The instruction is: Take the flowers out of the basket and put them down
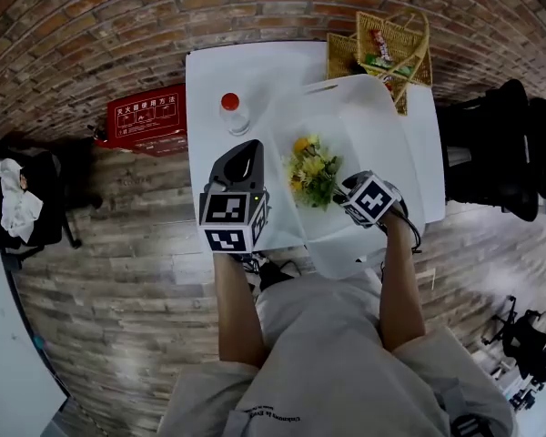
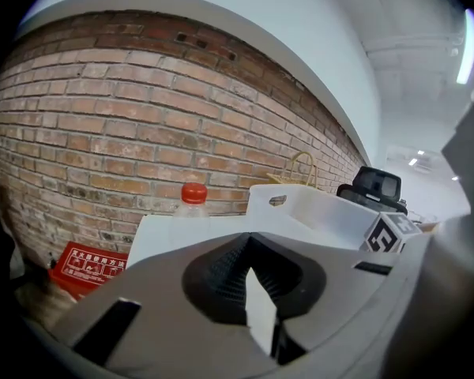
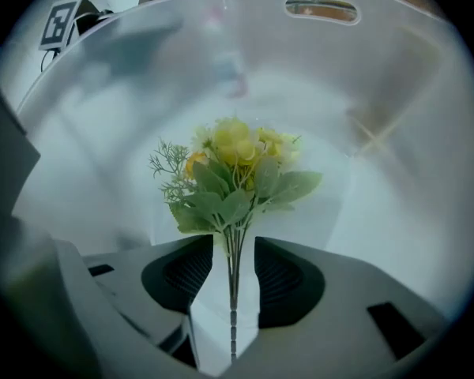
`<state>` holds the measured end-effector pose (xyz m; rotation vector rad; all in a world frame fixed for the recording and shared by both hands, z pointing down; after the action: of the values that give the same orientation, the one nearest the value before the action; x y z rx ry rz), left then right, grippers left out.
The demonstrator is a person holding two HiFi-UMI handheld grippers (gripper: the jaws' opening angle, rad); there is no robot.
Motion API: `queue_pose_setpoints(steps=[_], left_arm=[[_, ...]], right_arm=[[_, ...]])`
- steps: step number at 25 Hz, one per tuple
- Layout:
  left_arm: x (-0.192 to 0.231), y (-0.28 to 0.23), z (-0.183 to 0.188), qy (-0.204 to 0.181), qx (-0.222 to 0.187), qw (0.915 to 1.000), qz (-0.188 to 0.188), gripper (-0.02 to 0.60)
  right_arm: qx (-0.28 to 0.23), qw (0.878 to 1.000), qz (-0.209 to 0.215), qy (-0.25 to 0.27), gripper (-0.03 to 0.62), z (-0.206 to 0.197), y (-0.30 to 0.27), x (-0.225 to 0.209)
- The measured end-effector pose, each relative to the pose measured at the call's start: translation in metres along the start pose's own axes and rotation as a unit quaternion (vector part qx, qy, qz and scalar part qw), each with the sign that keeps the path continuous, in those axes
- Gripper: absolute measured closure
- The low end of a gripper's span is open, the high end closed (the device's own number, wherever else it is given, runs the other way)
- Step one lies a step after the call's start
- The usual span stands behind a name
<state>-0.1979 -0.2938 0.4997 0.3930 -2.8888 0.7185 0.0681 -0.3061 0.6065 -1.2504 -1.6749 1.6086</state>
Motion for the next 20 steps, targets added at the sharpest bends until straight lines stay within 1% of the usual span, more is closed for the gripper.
queue_pose_setpoints(steps=[3, 8, 10, 12, 13, 14, 16, 18, 20], left_arm=[[0.002, -0.006, -0.004, 0.012, -0.002, 0.9999, 0.002, 0.557], [0.009, -0.010, -0.001, 0.033, -0.024, 0.9990, 0.019, 0.557], [0.011, -0.007, 0.000, 0.038, -0.028, 0.9986, 0.024, 0.557], [0.011, -0.005, 0.002, 0.034, -0.031, 0.9986, 0.026, 0.557], [0.010, -0.004, 0.003, 0.030, -0.030, 0.9988, 0.025, 0.557], [0.009, -0.004, 0.004, 0.026, -0.027, 0.9991, 0.022, 0.557], [0.006, 0.000, 0.004, 0.015, -0.014, 0.9997, 0.013, 0.557], [0.002, 0.006, 0.006, -0.001, -0.005, 1.0000, 0.005, 0.557], [-0.001, 0.013, 0.012, -0.019, -0.010, 0.9998, -0.004, 0.557]], right_arm=[[0.025, 1.000, -0.009, 0.008, 0.403, 0.002, -0.010, 0.000], [0.063, 0.997, -0.036, 0.021, 0.405, 0.004, -0.028, -0.003], [0.076, 0.995, -0.054, 0.034, 0.429, 0.003, -0.033, -0.002], [0.079, 0.995, -0.057, 0.038, 0.500, 0.002, -0.033, -0.004], [0.076, 0.995, -0.049, 0.029, 0.509, 0.001, -0.032, -0.005], [0.072, 0.997, -0.035, 0.012, 0.522, 0.000, -0.030, -0.004], [0.058, 0.998, -0.015, -0.026, 0.527, -0.004, -0.023, 0.000], [0.040, 0.998, -0.012, -0.053, 0.531, -0.004, -0.010, 0.005], [0.017, 0.997, -0.013, -0.071, 0.533, 0.002, 0.003, 0.009]])
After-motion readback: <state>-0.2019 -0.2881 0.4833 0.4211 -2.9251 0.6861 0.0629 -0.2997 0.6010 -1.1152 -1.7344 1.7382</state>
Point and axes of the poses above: the fingertips, and each gripper's own axes: y backward along the fingers, x to its left, z out of its top, the point moved 10 cm from there along y, backward along the fingers, and after that the axes turned 4 degrees about z, right-handed, at the moved point
